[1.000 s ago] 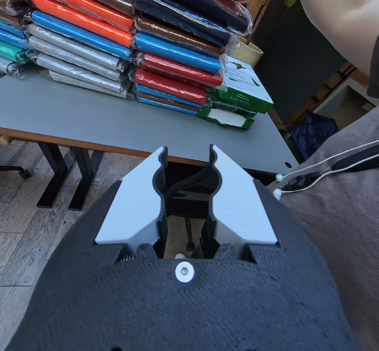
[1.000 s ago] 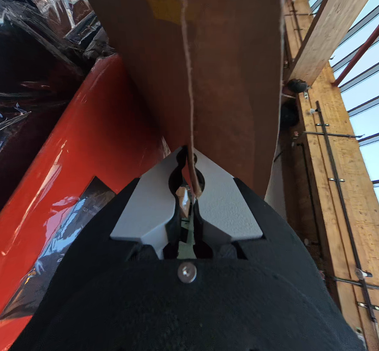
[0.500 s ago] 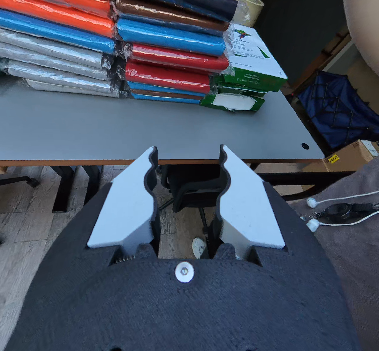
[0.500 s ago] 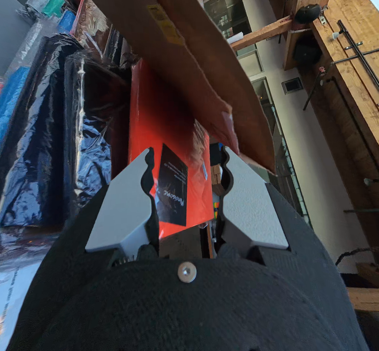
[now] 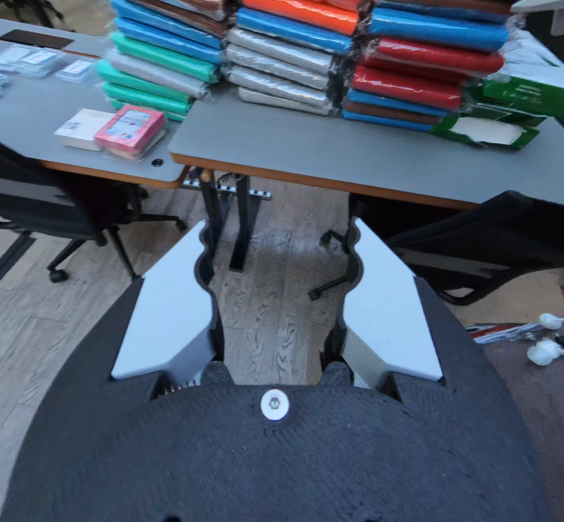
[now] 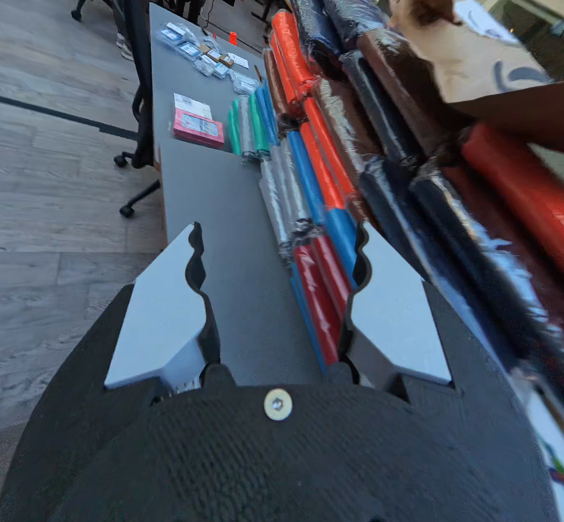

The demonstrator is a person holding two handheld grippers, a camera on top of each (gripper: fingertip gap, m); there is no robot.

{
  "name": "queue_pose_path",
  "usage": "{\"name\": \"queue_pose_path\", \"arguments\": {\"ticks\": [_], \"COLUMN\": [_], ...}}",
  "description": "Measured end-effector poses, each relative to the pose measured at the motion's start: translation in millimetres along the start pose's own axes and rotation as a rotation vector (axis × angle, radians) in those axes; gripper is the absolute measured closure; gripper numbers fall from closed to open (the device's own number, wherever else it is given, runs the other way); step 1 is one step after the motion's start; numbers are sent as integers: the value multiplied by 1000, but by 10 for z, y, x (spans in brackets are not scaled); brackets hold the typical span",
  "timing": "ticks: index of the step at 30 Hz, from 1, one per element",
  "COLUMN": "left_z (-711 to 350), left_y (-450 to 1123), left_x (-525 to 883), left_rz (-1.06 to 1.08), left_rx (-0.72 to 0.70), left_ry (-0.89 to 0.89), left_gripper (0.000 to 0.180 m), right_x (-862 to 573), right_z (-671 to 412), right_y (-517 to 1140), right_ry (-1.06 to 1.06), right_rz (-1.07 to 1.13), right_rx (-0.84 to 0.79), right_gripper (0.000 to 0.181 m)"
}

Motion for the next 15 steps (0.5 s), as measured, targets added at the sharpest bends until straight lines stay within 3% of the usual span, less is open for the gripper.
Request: {"name": "queue_pose_path", "arguments": {"ticks": [3,7,10,15], "left_z": [271,413,304,28], "left_y": [-465,-854,-825,-221], "left_x": [679,1445,1841,2304], "left_rz": [-80,-169,-177,-165], "left_rx": [10,10,5,19], "left_ry": [-15,-59,-54,35], "left_gripper": [84,73,60,38], "right_x": [843,1748,2113,2054], "right_z": [-157,-337,-498,-438], "right_y": [512,1245,1580,1998], "right_ry": [183,436,607,618], "right_rz": [-50,-148,-188,-51], "right_rx": [-11,63,77,106], "right_gripper": [74,50,44,43]}}
Point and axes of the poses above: each gripper's, where its closed fingertips meet, y out along the fingers, z out of its underside, x = y × z across the jaws, the point moved 1 cm from there along -y, back along the fingers, and after that the axes turned 5 degrees about x, right-handed, at the moved point
